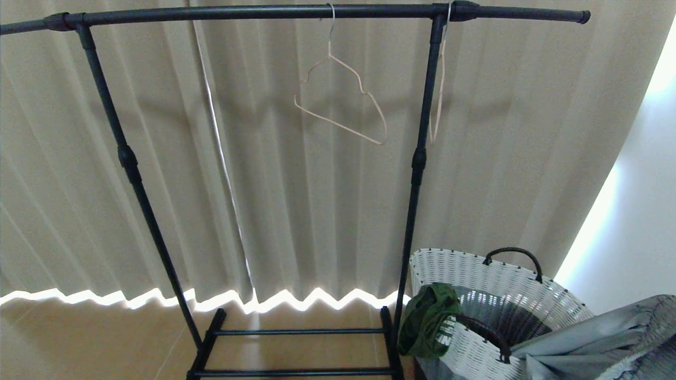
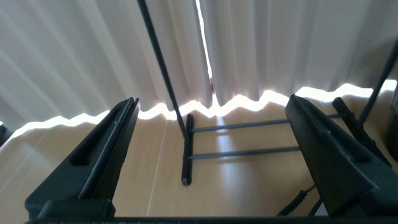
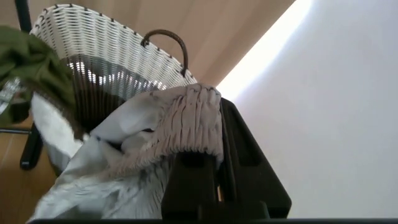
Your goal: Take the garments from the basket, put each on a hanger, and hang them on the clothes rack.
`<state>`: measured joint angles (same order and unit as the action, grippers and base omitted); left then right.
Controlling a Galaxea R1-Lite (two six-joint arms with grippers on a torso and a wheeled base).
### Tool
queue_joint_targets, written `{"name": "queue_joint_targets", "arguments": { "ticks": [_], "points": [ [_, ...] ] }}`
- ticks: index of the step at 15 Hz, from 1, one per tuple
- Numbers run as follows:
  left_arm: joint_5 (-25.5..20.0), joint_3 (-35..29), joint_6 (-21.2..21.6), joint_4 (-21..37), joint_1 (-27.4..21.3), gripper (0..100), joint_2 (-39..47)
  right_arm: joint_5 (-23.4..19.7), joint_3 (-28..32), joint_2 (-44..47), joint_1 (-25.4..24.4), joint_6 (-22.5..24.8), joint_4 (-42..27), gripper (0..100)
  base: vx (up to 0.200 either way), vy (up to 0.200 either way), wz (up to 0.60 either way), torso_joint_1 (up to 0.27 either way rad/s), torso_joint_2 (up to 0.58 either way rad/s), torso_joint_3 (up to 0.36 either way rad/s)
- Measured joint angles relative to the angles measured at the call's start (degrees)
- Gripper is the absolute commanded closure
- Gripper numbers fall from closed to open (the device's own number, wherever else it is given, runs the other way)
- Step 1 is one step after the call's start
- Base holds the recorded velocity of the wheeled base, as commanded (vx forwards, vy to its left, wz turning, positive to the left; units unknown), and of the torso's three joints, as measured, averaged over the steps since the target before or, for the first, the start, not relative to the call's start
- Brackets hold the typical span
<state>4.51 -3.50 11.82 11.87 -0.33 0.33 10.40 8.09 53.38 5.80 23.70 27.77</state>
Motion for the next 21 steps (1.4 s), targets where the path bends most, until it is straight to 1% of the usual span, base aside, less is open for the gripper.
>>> {"name": "queue_joint_targets", "arguments": {
  "ticks": [3, 9, 15, 18, 21],
  "points": [
    [0.0, 0.0, 0.2, 0.0, 0.0, 0, 0.0, -1.6, 0.1, -0.7, -0.2, 0.0, -0.7, 100, -0.200, 0.000, 0.00, 0.005, 0.00, -0.001],
    [0.0, 0.1, 0.4, 0.0, 0.0, 0, 0.0, -1.7, 0.0, -1.1, -0.2, 0.0, -0.7, 100, 0.000, 0.000, 0.00, 0.000, 0.00, 0.000],
    [0.0, 0.1, 0.5, 0.0, 0.0, 0, 0.0, -1.7, -0.5, -1.5, -0.2, 0.0, -0.8, 100, 0.000, 0.200, 0.00, 0.002, 0.00, 0.001],
    [0.0, 0.1, 0.4, 0.0, 0.0, 0, 0.0, -1.8, -0.7, -1.7, -0.2, 0.0, -0.7, 100, -0.200, 0.200, 0.00, 0.007, 0.00, 0.005],
    [0.0, 0.1, 0.5, 0.0, 0.0, 0, 0.0, -1.8, -0.8, -1.8, -0.2, 0.0, -0.8, 100, 0.000, 0.000, 0.00, 0.000, 0.00, 0.000]
  ]
}}
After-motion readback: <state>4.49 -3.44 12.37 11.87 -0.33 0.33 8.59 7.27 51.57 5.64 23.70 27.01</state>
